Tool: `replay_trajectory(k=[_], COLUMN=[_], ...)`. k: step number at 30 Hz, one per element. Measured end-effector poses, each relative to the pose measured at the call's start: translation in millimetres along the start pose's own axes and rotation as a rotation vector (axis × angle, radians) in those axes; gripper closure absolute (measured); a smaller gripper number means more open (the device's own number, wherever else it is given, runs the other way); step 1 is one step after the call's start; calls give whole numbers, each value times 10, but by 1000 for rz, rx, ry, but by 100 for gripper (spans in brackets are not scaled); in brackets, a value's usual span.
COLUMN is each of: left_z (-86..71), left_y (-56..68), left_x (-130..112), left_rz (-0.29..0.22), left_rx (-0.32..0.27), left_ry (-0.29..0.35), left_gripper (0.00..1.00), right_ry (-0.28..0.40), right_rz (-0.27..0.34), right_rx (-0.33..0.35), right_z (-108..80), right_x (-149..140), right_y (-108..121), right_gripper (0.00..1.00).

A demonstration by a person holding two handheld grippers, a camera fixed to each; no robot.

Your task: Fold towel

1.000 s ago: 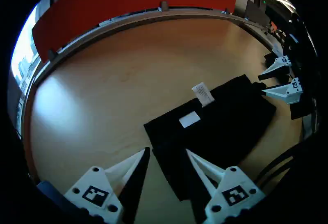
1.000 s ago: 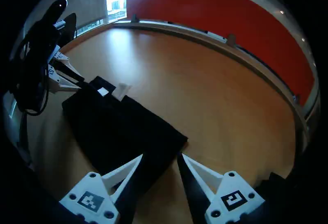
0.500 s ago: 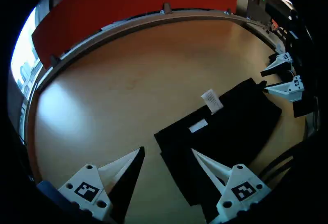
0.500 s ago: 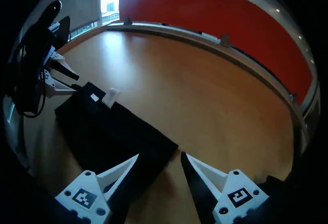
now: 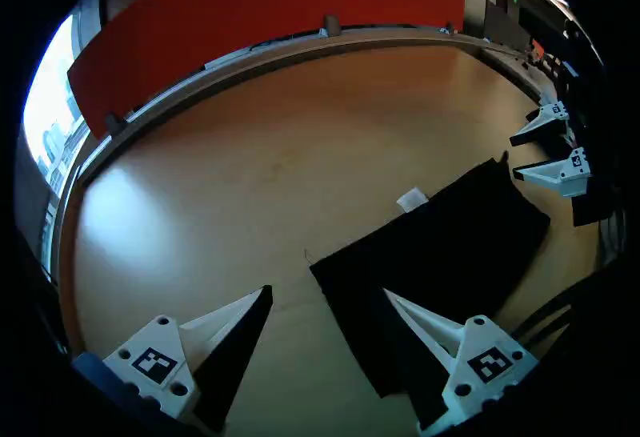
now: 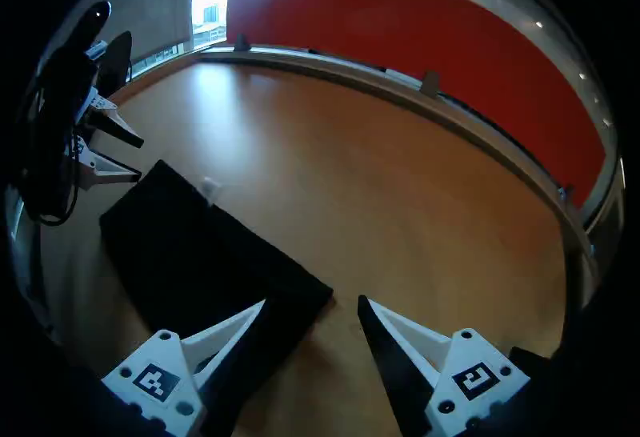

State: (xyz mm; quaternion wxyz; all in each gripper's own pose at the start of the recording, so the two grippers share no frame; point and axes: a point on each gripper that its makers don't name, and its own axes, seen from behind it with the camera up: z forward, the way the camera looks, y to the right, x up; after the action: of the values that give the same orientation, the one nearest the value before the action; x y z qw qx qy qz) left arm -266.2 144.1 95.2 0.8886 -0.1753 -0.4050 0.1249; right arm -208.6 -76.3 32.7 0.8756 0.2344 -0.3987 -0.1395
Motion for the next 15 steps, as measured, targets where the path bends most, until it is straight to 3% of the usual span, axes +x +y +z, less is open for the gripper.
replay_trajectory(k=[4,15], left_z=[-63,-293], left_y=[40,183], left_x=[-18,-245], left_rz=[-8,-40], left_rx=[-7,-16], left_ry=[6,9], left_gripper=[9,9], right_ry=[13,36], right_rz=[11,17], right_rx=[17,28], right_z=[-64,-351], right_x=[11,-117], right_y=[-71,-253], right_gripper=[3,3])
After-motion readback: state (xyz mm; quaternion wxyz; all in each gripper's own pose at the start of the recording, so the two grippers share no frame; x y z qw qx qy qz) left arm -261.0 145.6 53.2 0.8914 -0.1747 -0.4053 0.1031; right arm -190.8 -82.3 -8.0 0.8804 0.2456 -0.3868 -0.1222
